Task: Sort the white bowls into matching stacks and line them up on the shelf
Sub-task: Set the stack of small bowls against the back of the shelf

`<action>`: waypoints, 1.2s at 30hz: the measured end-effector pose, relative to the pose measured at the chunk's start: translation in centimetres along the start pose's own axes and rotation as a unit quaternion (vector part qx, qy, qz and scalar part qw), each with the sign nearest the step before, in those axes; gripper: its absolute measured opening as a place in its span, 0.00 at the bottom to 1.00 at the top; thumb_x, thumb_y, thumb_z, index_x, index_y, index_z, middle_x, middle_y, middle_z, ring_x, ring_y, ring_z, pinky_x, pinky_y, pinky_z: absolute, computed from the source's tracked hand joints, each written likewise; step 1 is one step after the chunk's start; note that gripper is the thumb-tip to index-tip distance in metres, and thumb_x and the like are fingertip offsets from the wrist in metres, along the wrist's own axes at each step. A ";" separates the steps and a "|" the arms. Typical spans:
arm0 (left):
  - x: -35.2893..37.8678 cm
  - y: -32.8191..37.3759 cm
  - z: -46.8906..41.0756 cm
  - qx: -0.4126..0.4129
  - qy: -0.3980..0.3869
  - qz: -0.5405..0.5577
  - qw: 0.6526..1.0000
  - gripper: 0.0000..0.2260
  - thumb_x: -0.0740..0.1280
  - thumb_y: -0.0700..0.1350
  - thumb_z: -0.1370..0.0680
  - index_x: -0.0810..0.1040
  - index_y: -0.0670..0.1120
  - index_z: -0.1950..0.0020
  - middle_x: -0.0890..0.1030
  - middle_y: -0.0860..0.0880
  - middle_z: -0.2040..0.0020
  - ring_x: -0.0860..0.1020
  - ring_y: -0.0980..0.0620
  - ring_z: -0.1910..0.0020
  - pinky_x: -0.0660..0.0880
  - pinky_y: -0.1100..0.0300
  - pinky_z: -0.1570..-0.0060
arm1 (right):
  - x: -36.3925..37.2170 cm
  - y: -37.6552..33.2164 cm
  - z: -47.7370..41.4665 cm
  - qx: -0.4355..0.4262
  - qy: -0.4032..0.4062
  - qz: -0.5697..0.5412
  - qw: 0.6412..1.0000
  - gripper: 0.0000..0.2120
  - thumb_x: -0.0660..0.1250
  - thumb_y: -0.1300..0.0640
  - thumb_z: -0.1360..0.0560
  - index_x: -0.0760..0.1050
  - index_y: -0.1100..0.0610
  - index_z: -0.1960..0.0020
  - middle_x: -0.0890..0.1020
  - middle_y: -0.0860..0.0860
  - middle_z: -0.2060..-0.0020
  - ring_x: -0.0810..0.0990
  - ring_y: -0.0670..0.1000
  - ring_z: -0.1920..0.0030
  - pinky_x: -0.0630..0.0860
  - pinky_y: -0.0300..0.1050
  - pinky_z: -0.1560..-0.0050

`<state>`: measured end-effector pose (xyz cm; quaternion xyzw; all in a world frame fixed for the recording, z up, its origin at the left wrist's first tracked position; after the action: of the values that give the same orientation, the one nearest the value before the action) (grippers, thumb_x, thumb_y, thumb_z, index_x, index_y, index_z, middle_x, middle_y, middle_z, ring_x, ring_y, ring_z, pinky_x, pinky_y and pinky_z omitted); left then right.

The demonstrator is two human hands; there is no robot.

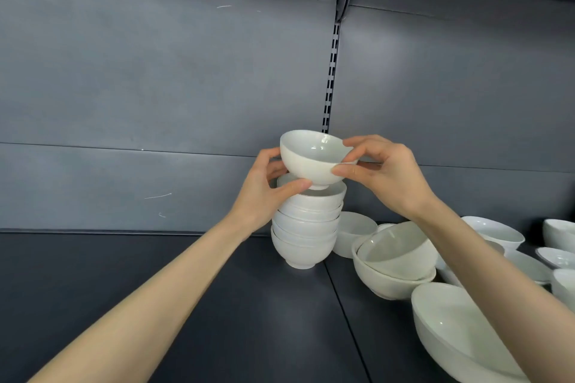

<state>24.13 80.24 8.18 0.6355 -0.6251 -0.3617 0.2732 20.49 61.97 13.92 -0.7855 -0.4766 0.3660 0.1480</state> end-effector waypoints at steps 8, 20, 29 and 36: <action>0.5 -3.3 -0.2 -0.044 -0.045 -0.011 0.998 0.30 0.75 0.43 0.29 0.66 0.51 0.31 0.72 0.62 0.37 0.68 0.80 0.46 0.66 0.84 0.55 | 1.5 3.2 -0.9 0.023 -0.030 0.015 0.999 0.05 0.76 0.60 0.33 0.80 0.56 0.63 0.79 0.50 0.50 0.80 0.50 0.47 0.76 0.40 0.42; 0.4 -5.5 0.6 -0.074 -0.047 0.006 0.996 0.28 0.75 0.39 0.30 0.69 0.50 0.33 0.76 0.58 0.38 0.74 0.68 0.41 0.72 0.75 0.51 | 2.7 5.2 -0.9 0.034 -0.073 0.026 0.996 0.06 0.78 0.58 0.35 0.81 0.52 0.65 0.79 0.49 0.49 0.79 0.48 0.46 0.76 0.45 0.42; 0.6 -5.4 0.7 -0.065 -0.039 0.019 0.997 0.27 0.73 0.37 0.28 0.69 0.49 0.32 0.77 0.56 0.38 0.76 0.67 0.43 0.73 0.73 0.51 | 2.9 5.1 -1.3 0.042 -0.081 0.022 0.996 0.08 0.78 0.56 0.34 0.79 0.49 0.66 0.79 0.50 0.48 0.78 0.49 0.44 0.74 0.49 0.39; 0.9 -5.0 0.7 -0.051 -0.049 0.018 0.997 0.25 0.72 0.36 0.27 0.69 0.54 0.35 0.77 0.60 0.41 0.76 0.70 0.46 0.73 0.74 0.52 | 2.9 5.3 -1.1 0.051 -0.087 0.019 0.995 0.08 0.77 0.56 0.34 0.79 0.48 0.66 0.79 0.51 0.48 0.78 0.48 0.43 0.73 0.49 0.37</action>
<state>26.49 79.81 3.66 0.5909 -0.6295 -0.4193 0.2808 25.43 61.93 10.36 -0.7513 -0.4532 0.4593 0.1387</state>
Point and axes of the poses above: each hand's wrist, its own z-axis away from the middle knuckle, its own x-axis out of the palm, y = z × x, the point moved 8 cm from there along -z, towards the middle knuckle
